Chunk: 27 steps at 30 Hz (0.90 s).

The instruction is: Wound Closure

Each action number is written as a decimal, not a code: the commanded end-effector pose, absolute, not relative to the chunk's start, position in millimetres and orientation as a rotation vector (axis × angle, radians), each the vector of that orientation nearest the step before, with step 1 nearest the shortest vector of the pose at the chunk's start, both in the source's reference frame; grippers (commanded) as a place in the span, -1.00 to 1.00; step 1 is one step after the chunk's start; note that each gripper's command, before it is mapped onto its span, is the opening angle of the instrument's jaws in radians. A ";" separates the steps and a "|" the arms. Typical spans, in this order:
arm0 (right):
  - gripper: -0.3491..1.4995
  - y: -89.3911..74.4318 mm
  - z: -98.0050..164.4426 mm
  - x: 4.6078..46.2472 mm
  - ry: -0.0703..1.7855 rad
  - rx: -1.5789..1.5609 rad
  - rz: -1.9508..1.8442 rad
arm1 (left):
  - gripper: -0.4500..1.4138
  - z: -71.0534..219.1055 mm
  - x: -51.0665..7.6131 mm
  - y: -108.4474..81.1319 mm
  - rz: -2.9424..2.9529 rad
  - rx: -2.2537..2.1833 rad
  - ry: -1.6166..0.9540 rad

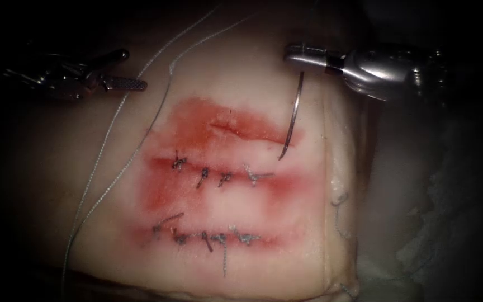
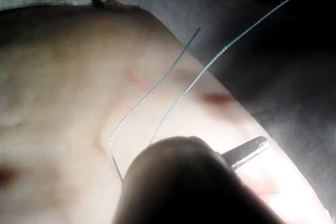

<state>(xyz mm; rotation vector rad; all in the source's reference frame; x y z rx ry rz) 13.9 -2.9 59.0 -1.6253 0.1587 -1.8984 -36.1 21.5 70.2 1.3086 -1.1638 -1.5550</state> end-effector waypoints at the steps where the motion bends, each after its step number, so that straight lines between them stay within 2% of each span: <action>1: -1.00 -3.8 59.5 14.8 0.097 -1.617 -1.856 | 0.39 70.9 -37.2 22.0 -1.489 1.267 -1.168; 3: -1.00 -4.7 60.1 14.9 0.012 -1.603 -1.819 | 0.35 71.8 -38.0 21.5 -1.347 1.203 -1.161; 6: -1.00 -5.6 61.0 15.2 -0.163 -1.658 -1.960 | 0.35 73.7 -39.5 20.0 -1.137 1.101 -1.193; 8: -1.00 -5.3 61.3 15.3 -0.063 -1.656 -1.897 | 0.51 74.8 -40.5 19.1 -1.067 1.079 -1.205; 10: -1.00 -4.7 61.7 15.2 -0.032 -1.675 -1.881 | 0.53 75.6 -41.3 18.4 -1.018 1.084 -1.203; 11: -1.00 -4.4 61.9 15.0 -0.039 -1.659 -1.857 | 0.33 75.9 -41.9 18.0 -0.933 1.067 -1.198; 12: -1.00 -4.2 61.9 15.0 -0.042 -1.656 -1.845 | 0.31 75.9 -42.1 18.0 -0.903 1.049 -1.200; 13: -1.00 -4.0 62.2 14.9 -0.154 -1.757 -1.929 | 0.46 75.9 -42.4 18.0 -0.834 0.998 -1.205; 14: -1.00 -4.1 62.3 15.0 -0.155 -1.813 -1.945 | 0.51 75.9 -42.5 18.0 -0.811 0.975 -1.211; 16: -1.00 -4.2 62.5 15.3 -0.109 -1.887 -1.940 | 0.64 75.9 -42.7 18.1 -0.761 0.927 -1.231; 18: -1.00 -4.3 62.6 15.1 0.012 -1.959 -1.768 | 0.73 75.7 -42.9 18.4 -0.702 0.858 -1.265; 20: -1.00 -4.5 63.4 15.4 0.283 -2.027 -1.661 | 0.73 75.3 -43.1 18.7 -0.654 0.814 -1.286; 21: -1.00 -4.6 63.6 15.6 0.359 -2.038 -1.635 | 0.73 75.1 -43.2 18.8 -0.640 0.803 -1.283; 25: -1.00 -4.8 64.3 16.2 0.347 -1.971 -1.583 | 0.80 75.0 -43.8 18.7 -0.568 0.732 -1.256; 27: -1.00 -3.5 64.7 16.4 0.400 -2.046 -1.608 | 0.91 75.6 -44.6 18.1 -0.484 0.657 -1.232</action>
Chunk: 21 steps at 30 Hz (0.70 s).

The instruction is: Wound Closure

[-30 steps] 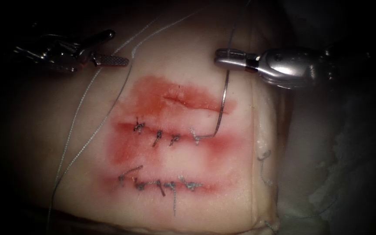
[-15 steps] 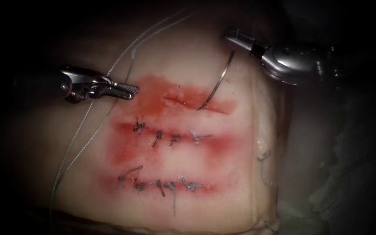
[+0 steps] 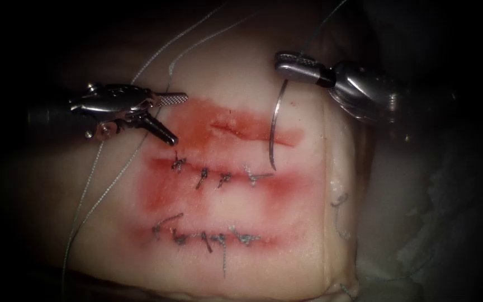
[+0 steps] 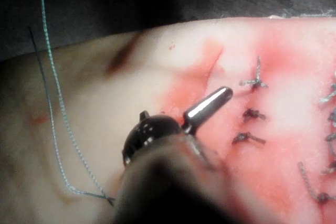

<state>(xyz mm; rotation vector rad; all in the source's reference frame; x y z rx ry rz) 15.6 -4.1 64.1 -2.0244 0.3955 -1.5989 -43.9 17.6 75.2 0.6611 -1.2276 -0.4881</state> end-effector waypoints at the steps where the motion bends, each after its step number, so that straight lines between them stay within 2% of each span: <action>1: -1.00 -3.0 65.4 16.7 0.347 -2.074 -1.658 | 0.93 76.1 -45.1 17.8 -0.432 0.612 -1.237; 3: -1.00 -3.1 66.1 17.3 0.245 -2.061 -1.684 | 0.86 76.7 -45.6 17.4 -0.365 0.556 -1.249; 4: -1.00 -3.2 66.7 17.7 0.100 -2.088 -1.712 | 0.80 77.0 -45.8 17.2 -0.344 0.538 -1.253; 6: -1.00 -2.9 66.6 18.7 -0.474 -2.130 -1.481 | 0.01 78.4 -46.3 16.3 -0.316 0.517 -1.174; 7: -1.00 -2.5 66.6 19.2 -0.601 -2.187 -1.564 | -0.03 78.9 -46.5 16.1 -0.310 0.512 -1.137; 10: -1.00 -1.8 66.9 19.6 -0.754 -2.246 -1.653 | -0.19 79.2 -46.6 15.9 -0.303 0.509 -1.101; 11: -1.00 -1.6 67.2 19.8 -0.801 -2.262 -1.676 | -0.32 79.1 -46.6 15.9 -0.302 0.509 -1.095; 12: -1.00 -1.6 67.4 20.0 -0.823 -2.261 -1.686 | -0.70 79.0 -46.5 15.9 -0.302 0.510 -1.090; 13: -1.00 -1.6 67.6 20.1 -0.852 -2.264 -1.701 | -0.98 78.9 -46.5 15.9 -0.305 0.506 -1.087; 16: -1.00 -1.5 68.1 20.3 -0.886 -2.299 -1.715 | -1.00 78.9 -47.1 16.0 -0.347 0.458 -1.079; 21: -1.00 -1.3 68.0 20.1 -0.724 -2.367 -2.021 | -1.00 80.0 -48.7 15.7 -0.372 0.429 -1.034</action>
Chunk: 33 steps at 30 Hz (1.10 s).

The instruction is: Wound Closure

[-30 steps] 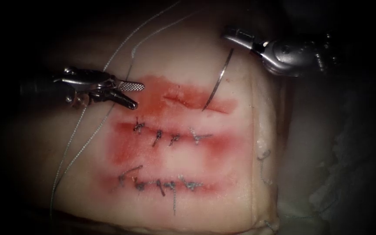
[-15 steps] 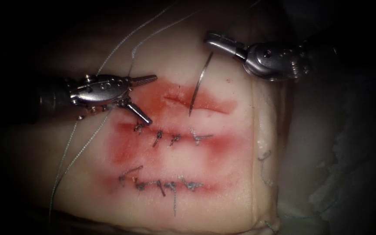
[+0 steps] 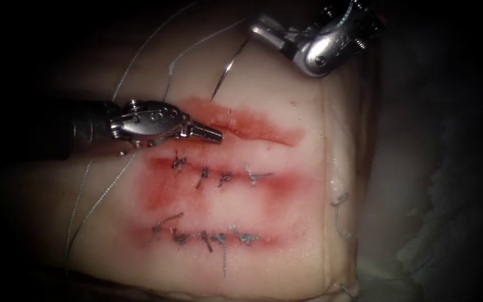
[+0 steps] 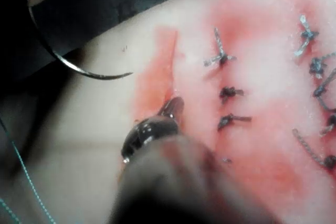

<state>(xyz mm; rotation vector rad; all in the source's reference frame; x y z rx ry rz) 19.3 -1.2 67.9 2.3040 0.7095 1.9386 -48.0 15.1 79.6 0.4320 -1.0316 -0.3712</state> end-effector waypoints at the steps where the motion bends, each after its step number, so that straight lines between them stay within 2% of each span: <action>1: -1.00 -1.4 68.0 20.2 0.678 2.259 1.961 | -1.00 80.3 -48.9 15.6 -0.379 0.428 -1.032; 9: -1.00 -1.2 67.2 20.3 0.612 2.187 2.042 | -1.00 80.8 -49.2 15.1 -0.387 0.422 -1.025; 14: -1.00 -0.8 66.9 20.1 0.740 2.081 2.023 | -1.00 80.6 -49.1 15.0 -0.473 0.396 -1.000; 33: -1.00 -1.5 66.7 21.7 0.742 1.970 2.035 | -1.00 81.7 -49.5 13.5 -0.592 0.248 -0.816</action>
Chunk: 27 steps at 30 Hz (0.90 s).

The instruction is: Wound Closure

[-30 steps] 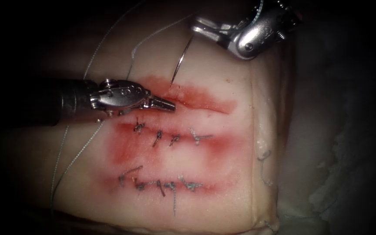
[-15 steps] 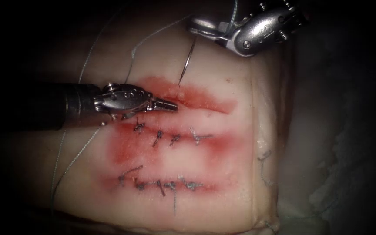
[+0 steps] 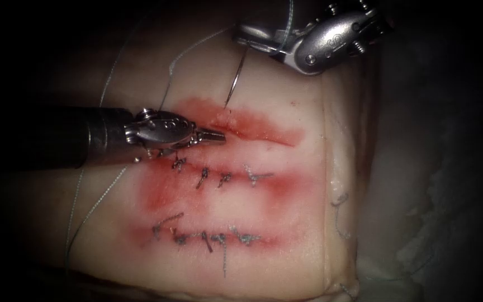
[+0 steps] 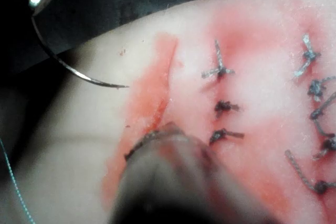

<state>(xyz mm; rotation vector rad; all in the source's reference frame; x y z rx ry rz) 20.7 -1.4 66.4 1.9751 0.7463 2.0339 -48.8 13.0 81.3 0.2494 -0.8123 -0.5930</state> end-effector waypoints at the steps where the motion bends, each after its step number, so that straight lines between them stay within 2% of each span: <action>1: -1.00 -1.5 66.8 21.8 0.737 1.954 2.038 | -1.00 81.9 -49.6 13.3 -0.592 0.252 -0.816; 16: -1.00 -1.6 67.3 22.7 0.756 1.623 1.973 | -1.00 82.0 -50.2 12.1 -0.568 0.299 -0.807; 27: -1.00 -2.7 68.5 25.6 0.656 1.511 1.831 | -1.00 81.0 -49.1 12.9 -0.569 0.304 -0.807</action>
